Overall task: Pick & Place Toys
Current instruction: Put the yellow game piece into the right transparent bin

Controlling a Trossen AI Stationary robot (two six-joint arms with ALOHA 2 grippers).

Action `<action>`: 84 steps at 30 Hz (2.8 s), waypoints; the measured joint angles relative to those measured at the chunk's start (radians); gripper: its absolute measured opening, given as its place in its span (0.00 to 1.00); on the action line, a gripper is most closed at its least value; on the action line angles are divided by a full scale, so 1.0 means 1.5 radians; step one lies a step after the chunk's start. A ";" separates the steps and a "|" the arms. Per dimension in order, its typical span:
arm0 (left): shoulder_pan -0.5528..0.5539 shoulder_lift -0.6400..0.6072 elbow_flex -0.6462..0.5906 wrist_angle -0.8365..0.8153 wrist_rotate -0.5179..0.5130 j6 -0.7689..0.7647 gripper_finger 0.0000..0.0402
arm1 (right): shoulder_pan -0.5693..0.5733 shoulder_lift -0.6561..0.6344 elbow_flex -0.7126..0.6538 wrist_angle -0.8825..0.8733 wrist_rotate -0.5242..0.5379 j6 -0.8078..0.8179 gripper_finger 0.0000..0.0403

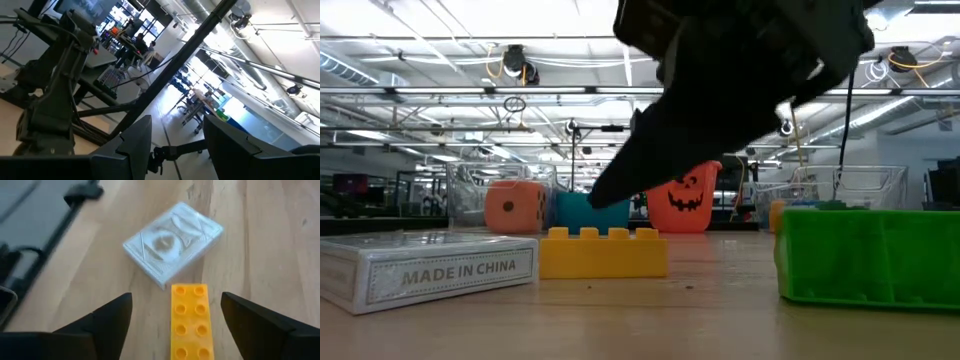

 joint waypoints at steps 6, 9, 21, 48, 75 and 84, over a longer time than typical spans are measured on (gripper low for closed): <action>0.010 0.000 0.000 -0.008 0.002 0.000 0.46 | -0.003 0.016 0.000 -0.023 0.043 -0.003 0.75; 0.016 0.000 0.000 -0.022 0.003 0.000 0.46 | -0.010 0.023 0.000 -0.035 0.044 0.001 0.75; 0.048 0.000 0.000 -0.030 0.067 -0.007 0.46 | -0.014 0.042 0.000 -0.041 0.024 0.006 0.65; 0.055 -0.017 0.000 -0.041 0.084 0.012 0.46 | -0.105 -0.250 0.000 -0.252 0.163 -0.041 0.36; 0.055 -0.094 0.000 -0.115 0.071 0.091 0.46 | -0.492 -0.679 -0.142 -0.777 0.322 0.230 0.36; 0.059 -0.094 0.000 -0.115 0.072 0.097 0.46 | -0.584 -0.705 -0.329 -0.604 0.238 0.282 0.36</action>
